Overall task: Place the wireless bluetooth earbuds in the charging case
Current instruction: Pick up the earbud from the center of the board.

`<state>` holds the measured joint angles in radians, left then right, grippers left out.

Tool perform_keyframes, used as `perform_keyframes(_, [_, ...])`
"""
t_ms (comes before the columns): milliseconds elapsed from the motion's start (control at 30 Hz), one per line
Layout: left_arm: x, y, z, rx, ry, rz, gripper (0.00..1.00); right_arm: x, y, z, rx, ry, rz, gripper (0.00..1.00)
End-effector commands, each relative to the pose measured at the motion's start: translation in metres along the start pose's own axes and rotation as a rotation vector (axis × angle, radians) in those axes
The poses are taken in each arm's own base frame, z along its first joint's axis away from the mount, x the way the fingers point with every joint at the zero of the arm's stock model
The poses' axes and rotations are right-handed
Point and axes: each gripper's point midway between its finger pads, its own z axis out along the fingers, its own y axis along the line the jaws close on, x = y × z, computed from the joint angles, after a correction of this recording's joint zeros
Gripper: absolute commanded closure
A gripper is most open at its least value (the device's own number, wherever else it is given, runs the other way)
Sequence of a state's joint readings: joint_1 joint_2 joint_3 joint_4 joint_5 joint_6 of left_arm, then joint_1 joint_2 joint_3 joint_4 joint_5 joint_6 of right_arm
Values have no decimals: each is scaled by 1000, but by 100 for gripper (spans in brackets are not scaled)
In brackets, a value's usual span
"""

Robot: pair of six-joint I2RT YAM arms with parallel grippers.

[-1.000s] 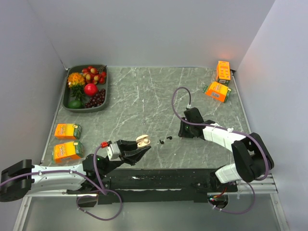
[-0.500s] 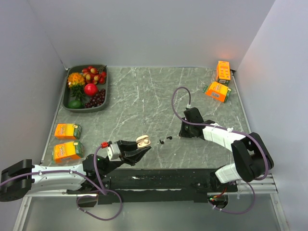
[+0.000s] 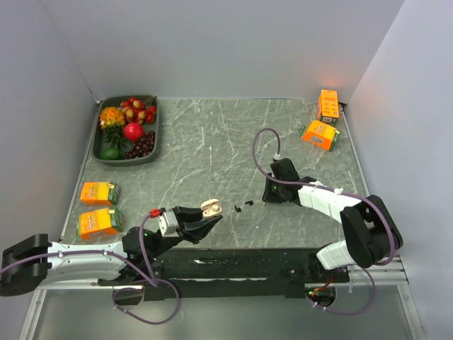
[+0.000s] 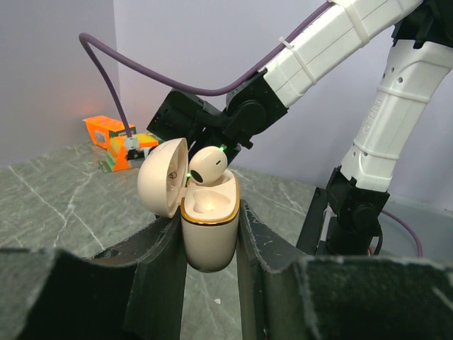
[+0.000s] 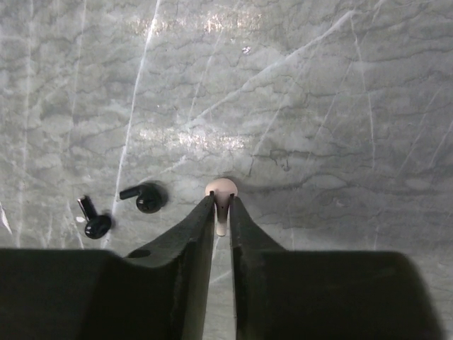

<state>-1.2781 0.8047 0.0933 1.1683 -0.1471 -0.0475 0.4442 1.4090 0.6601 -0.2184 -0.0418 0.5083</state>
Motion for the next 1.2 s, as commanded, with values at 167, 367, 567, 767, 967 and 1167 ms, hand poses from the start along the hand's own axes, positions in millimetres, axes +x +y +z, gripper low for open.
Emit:
perform_keyframes(167, [-12,-2,3,2,-45,-20,99,-13,5,-8,-3,-15,9,57])
perform_keyframes(367, [-12,-2,2,2,-45,-21,99,-13,9,-5,-11,16,-4,57])
perform_keyframes(567, [-13,-3,2,8,-47,-25,99,-5,7,3,-8,52,-1,59])
perform_keyframes(767, [-13,-4,1,9,-48,-24,99,-1,5,3,-2,57,1,59])
perform_keyframes(967, [-12,-4,1,9,-46,-23,99,0,3,5,2,60,2,61])
perform_keyframes(1167, [-12,-2,0,1,-48,-23,99,1,6,8,-9,70,0,75])
